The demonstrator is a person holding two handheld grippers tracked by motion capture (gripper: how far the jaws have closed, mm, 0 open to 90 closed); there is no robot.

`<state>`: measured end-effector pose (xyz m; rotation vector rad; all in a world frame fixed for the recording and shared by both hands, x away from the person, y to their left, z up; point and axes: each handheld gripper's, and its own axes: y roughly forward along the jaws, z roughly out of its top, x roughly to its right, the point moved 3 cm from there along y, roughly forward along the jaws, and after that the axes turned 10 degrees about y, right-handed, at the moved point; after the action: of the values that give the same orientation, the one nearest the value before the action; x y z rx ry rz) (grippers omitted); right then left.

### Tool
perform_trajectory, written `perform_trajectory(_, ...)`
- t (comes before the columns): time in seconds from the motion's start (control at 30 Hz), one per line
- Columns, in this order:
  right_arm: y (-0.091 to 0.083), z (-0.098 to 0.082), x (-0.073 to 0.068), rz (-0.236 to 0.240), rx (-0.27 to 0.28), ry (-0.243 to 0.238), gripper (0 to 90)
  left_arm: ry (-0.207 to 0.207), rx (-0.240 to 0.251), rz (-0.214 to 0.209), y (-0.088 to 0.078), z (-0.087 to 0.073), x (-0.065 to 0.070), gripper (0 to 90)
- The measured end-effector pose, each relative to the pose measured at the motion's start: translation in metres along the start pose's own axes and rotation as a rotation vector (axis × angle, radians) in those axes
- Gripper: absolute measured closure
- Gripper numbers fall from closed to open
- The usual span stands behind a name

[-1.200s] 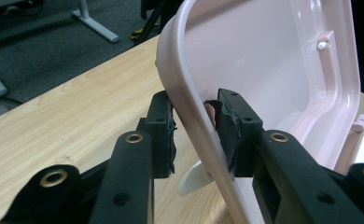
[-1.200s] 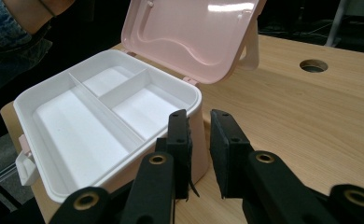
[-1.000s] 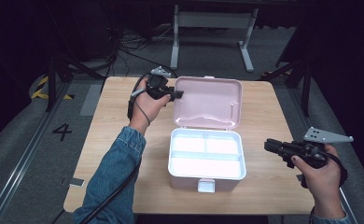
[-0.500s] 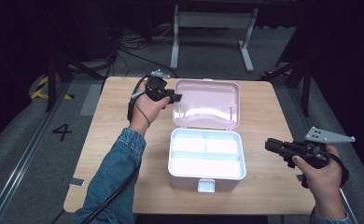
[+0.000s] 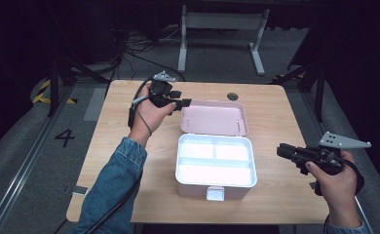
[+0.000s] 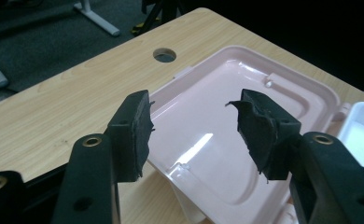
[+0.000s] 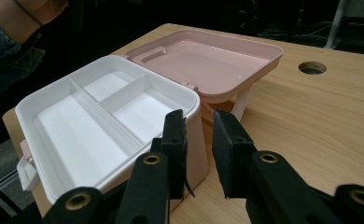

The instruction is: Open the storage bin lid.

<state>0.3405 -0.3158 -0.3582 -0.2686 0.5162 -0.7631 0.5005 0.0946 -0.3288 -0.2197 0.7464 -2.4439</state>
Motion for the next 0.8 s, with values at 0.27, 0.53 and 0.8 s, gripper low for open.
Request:
perform_trajectory(0.27, 0.005, 0.004, 0.002, 0.007, -0.004, -0.002, 73.3, 0.057, -0.006, 0.018, -0.047, -0.004, 0.015, 43.2)
perform_trajectory(0.53, 0.015, 0.012, 0.008, 0.017, -0.018, -0.006, 66.5, 0.100, -0.055, 0.052, -0.091, -0.017, 0.033, 42.3)
perform_trajectory(0.8, 0.027, 0.025, 0.016, 0.011, -0.045, -0.034, 61.7, 0.097, -0.085, 0.085, -0.122, -0.037, 0.046, 41.3)
